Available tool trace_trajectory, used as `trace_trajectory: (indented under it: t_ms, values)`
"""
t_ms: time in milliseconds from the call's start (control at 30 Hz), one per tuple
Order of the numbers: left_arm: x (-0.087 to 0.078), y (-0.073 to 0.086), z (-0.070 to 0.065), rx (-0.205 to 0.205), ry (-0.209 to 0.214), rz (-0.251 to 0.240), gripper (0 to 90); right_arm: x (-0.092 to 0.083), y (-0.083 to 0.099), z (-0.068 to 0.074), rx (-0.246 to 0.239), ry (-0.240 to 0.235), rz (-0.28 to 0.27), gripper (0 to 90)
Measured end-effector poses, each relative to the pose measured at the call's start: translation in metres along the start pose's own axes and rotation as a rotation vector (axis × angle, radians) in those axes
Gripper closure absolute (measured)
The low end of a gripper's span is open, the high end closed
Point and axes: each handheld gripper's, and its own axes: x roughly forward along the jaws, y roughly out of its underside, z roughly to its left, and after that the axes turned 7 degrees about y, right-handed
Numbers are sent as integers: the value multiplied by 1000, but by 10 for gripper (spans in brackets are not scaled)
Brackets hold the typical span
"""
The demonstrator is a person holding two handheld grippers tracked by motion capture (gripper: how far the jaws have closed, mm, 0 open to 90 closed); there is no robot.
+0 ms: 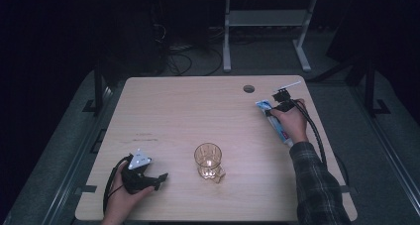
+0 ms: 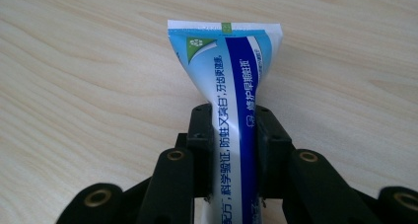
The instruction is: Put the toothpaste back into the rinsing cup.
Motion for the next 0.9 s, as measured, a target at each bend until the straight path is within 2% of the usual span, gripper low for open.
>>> trace_trajectory:
  t_ms: [500, 667, 700, 900]
  values:
    - [0, 0, 0, 0, 0, 0, 130, -23, -1, -1, 14, -27, -57, 730]
    - [0, 0, 0, 0, 0, 0, 130, -32, -1, 0, 14, -25, -94, 733]
    - [0, 0, 0, -1, 0, -1, 130, -35, 0, -2, 16, -28, -114, 733]
    - [0, 0, 0, -2, -1, -2, 130, -46, 3, -6, 26, -36, -146, 735]
